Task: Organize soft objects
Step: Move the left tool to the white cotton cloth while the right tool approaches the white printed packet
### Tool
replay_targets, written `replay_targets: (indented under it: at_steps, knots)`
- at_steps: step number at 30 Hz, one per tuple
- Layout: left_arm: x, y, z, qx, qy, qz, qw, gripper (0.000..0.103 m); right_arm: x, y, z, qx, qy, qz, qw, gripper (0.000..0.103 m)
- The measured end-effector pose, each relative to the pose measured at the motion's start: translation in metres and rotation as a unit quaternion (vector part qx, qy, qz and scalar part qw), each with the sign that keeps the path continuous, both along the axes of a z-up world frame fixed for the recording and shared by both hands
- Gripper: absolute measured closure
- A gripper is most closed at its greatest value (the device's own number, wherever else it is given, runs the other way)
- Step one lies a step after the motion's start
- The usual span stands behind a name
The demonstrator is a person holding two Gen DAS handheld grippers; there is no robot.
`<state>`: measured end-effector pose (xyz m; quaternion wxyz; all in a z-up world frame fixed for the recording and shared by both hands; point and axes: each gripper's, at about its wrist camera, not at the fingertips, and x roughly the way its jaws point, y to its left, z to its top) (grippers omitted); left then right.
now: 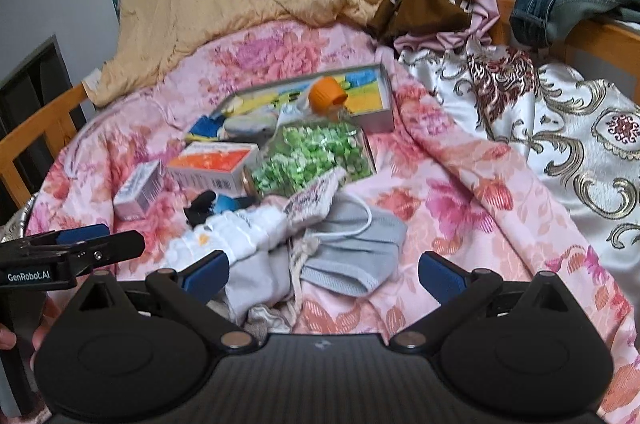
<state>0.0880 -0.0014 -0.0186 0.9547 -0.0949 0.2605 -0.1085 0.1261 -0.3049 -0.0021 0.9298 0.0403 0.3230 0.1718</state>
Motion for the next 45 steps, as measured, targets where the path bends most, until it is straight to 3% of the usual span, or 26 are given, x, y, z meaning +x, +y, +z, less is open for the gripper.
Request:
replay_targets:
  at_steps: [11, 30, 40, 45]
  knots:
    - [-0.005, -0.011, -0.002, 0.022, 0.003, -0.021, 0.9995, 0.001, 0.005, 0.0, -0.006, -0.008, 0.02, -0.001, 1.0, 0.0]
    - [0.026, -0.023, -0.014, 0.009, 0.042, -0.078, 0.996, 0.001, 0.019, -0.005, -0.01, 0.08, 0.03, 0.012, 0.996, 0.0]
    - [0.06, -0.016, -0.021, -0.008, 0.08, -0.111, 0.9906, 0.001, 0.051, 0.005, -0.013, 0.099, 0.004, 0.038, 0.994, 0.001]
    - [0.068, -0.016, -0.027, -0.011, 0.086, -0.121, 0.9889, 0.001, 0.075, 0.014, -0.016, 0.092, -0.015, 0.05, 0.994, 0.006]
